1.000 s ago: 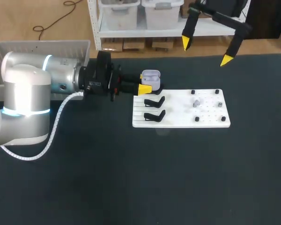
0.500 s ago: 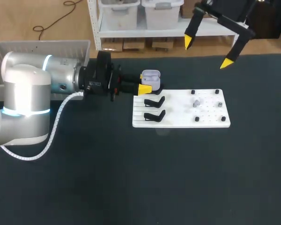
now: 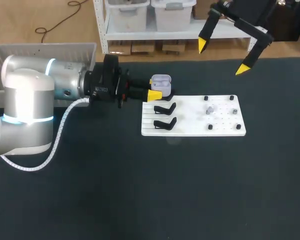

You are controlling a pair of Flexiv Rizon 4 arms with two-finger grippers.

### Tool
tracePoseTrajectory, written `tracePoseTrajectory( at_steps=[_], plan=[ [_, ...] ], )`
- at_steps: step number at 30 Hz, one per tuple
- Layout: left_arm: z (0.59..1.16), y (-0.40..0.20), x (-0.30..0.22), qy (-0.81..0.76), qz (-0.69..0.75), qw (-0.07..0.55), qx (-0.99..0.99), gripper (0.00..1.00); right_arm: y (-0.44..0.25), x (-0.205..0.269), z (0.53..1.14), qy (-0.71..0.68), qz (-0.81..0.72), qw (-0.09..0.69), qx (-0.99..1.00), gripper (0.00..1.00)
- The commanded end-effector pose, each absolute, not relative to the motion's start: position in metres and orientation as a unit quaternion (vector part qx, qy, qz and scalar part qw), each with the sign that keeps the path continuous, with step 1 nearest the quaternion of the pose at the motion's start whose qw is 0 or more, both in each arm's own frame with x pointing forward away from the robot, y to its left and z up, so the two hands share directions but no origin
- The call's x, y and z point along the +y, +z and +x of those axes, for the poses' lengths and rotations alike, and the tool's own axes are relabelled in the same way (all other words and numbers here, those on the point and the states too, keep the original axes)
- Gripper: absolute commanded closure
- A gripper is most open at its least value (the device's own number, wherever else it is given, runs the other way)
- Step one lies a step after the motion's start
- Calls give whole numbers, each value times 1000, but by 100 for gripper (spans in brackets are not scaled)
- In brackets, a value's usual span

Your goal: Pick up each earbud case from the left stands, insert the matching earbuds, close the lid, and place the case in the box.

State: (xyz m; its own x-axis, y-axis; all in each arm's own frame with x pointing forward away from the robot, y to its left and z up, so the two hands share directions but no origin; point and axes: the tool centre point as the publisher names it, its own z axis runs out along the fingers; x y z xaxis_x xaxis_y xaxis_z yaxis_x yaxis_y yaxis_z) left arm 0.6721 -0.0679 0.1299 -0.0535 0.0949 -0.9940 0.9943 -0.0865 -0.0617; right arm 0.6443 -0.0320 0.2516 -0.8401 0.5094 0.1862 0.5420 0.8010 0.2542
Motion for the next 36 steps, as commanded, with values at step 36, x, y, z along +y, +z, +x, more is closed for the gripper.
tracePoseTrajectory(
  at_steps=[36],
  plan=[
    [672, 129, -68, -512, 530, 439, 514, 100, 185, -47, 676, -82, -155, -83, -981, 0]
  ],
)
